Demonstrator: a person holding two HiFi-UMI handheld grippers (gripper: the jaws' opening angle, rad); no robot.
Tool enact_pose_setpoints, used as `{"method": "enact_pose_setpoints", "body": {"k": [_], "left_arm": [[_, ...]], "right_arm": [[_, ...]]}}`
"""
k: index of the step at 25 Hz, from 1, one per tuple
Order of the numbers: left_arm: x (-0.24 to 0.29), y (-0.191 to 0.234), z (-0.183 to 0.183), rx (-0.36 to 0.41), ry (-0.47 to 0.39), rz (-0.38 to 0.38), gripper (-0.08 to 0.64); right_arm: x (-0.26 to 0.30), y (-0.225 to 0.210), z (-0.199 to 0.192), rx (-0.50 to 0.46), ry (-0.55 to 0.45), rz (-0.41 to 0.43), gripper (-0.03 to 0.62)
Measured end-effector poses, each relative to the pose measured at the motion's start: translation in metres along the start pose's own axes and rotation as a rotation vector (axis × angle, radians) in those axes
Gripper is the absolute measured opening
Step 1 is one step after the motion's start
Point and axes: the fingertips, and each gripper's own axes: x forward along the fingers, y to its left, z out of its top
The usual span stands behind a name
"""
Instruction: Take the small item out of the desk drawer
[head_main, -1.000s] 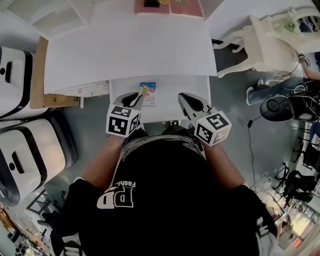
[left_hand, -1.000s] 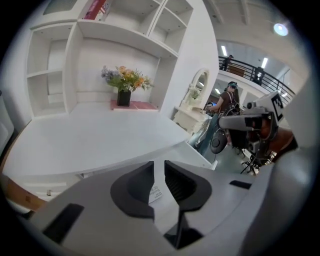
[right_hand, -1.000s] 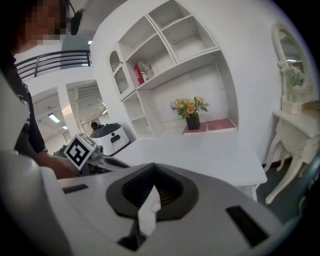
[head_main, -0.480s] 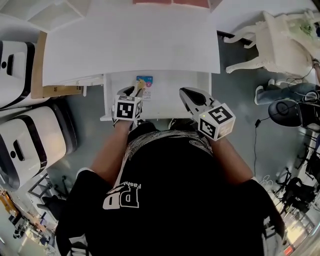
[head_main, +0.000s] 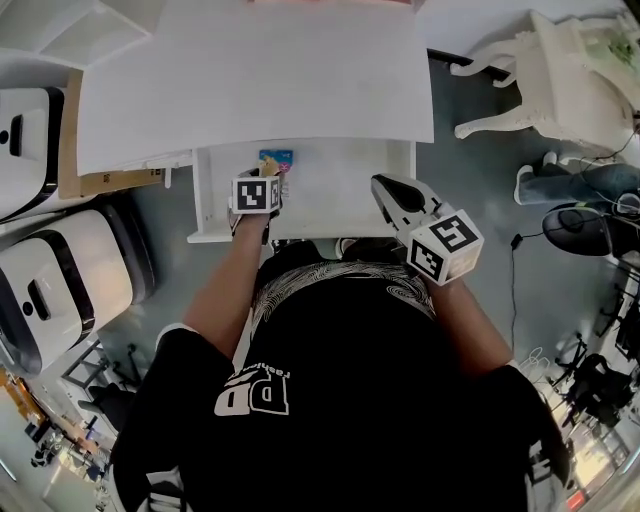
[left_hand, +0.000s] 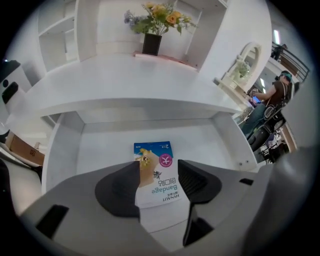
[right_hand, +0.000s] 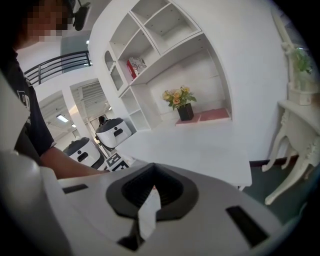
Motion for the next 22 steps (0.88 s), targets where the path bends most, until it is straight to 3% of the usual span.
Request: {"method": "enact_pose_setpoints", "body": {"k": [10,15,22], "left_arm": [[0.04,0.002,-0.01,-0.004,0.106,0.067,0.37],[0.063,0.011,-0.019,0.003,0.171,0.125,0.393],[0.071,0.006,-0.021,0.006,0.206,0.146,0.414]], "right_arm": [[-0.018,-0.027,-0.018,0.054,0.007,-0.029,0.009],[-0.025,-0.04,-0.024,0.066,0.011,-0.044,0.009],[-0.03,-0.049,-0.028,0.083,0.015,-0.054,0.009]]}}
